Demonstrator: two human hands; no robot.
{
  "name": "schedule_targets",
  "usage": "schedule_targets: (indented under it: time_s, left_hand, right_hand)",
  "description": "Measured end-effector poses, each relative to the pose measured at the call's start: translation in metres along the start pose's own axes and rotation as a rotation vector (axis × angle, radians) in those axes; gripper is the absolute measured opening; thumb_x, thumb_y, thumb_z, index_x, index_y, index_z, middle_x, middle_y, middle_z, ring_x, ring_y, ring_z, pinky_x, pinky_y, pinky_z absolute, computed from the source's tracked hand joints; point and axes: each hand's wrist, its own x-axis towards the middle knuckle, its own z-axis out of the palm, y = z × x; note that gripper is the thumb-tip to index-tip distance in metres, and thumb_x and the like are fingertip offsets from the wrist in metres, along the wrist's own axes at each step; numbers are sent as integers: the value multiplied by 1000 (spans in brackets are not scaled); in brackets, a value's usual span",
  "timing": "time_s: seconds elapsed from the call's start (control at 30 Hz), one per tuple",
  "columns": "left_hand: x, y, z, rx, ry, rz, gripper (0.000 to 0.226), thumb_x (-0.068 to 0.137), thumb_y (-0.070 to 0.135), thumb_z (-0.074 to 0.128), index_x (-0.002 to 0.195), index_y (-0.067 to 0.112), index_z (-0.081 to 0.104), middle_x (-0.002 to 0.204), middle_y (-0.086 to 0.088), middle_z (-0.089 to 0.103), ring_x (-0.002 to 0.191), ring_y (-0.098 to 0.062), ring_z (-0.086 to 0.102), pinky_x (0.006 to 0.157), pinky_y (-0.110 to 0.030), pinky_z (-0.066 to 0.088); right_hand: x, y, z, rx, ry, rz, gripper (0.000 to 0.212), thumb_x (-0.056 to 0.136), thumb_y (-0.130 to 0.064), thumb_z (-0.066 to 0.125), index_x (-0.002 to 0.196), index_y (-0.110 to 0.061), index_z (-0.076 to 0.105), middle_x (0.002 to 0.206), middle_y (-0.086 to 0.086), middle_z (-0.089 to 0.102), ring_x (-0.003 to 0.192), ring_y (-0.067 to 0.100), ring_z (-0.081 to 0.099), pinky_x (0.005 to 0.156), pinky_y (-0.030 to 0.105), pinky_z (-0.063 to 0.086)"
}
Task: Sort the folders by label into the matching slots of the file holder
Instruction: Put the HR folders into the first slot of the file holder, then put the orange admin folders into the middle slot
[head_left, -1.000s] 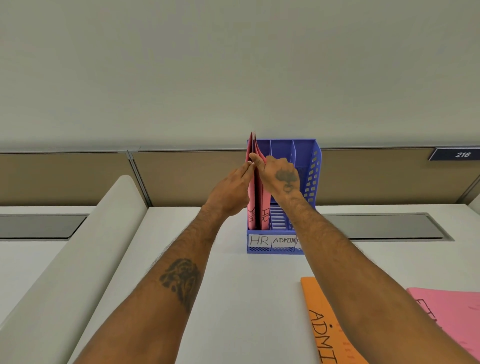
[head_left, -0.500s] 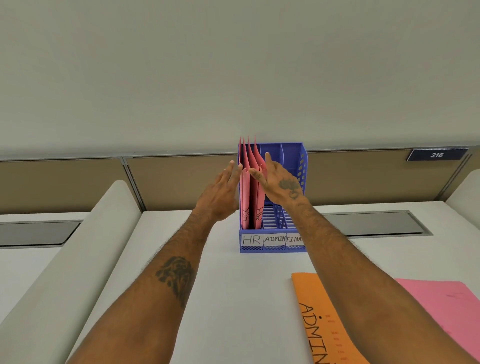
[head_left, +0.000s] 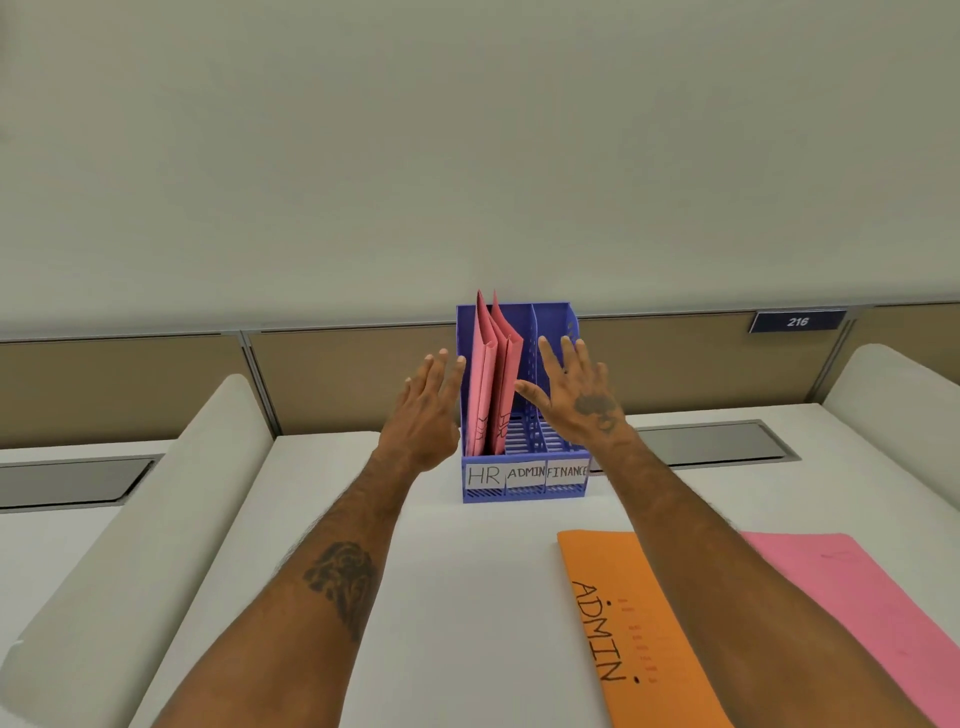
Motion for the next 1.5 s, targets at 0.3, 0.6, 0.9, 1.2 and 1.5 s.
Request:
schedule_targets:
  time_s: [0.3, 0.6, 0.9, 1.2, 1.5]
  left_hand:
    - [-41, 42, 16, 68, -50, 44, 98, 93, 42, 59, 155, 22, -13, 164, -9, -16, 151, -28, -16, 122, -53, 7]
    - [-82, 113, 70, 36, -142, 0, 91, 96, 43, 54, 156, 22, -12, 164, -7, -15, 151, -26, -15, 124, -47, 7]
    - [-119, 194, 136, -12, -301, -145, 86, 97, 52, 47, 157, 17, -2, 164, -9, -12, 152, -27, -10, 123, -44, 7]
    - [-156, 220, 186, -99, -501, -298, 90, 96, 62, 38, 156, 15, -9, 165, -7, -10, 152, -24, -8, 121, -50, 5]
    - [-177, 238, 216, -313, -472, -649, 101, 90, 69, 45, 156, 7, 1, 165, -13, -3, 152, -29, -1, 121, -51, 10]
  right_hand:
    - [-79, 44, 2, -28, -50, 37, 94, 81, -80, 5, 157, -24, 2, 164, 14, 4, 151, 31, 2, 118, 58, 15]
    - [-143, 116, 16, -10, -142, 71, 96, 81, -78, 3, 157, -19, 6, 164, 16, 5, 151, 31, 5, 117, 54, 18]
    - [-212, 198, 70, 52, -352, 70, 83, 92, -71, 22, 157, -21, 7, 165, 11, 3, 151, 28, 7, 110, 48, 37]
    - [-262, 224, 111, 116, -604, 148, 86, 92, -72, 26, 157, -22, 1, 165, 9, -8, 152, 27, -2, 114, 49, 32]
    - [-289, 222, 132, 90, -736, 264, 87, 92, -73, 27, 157, -21, 5, 163, 17, -12, 150, 36, -3, 116, 53, 28]
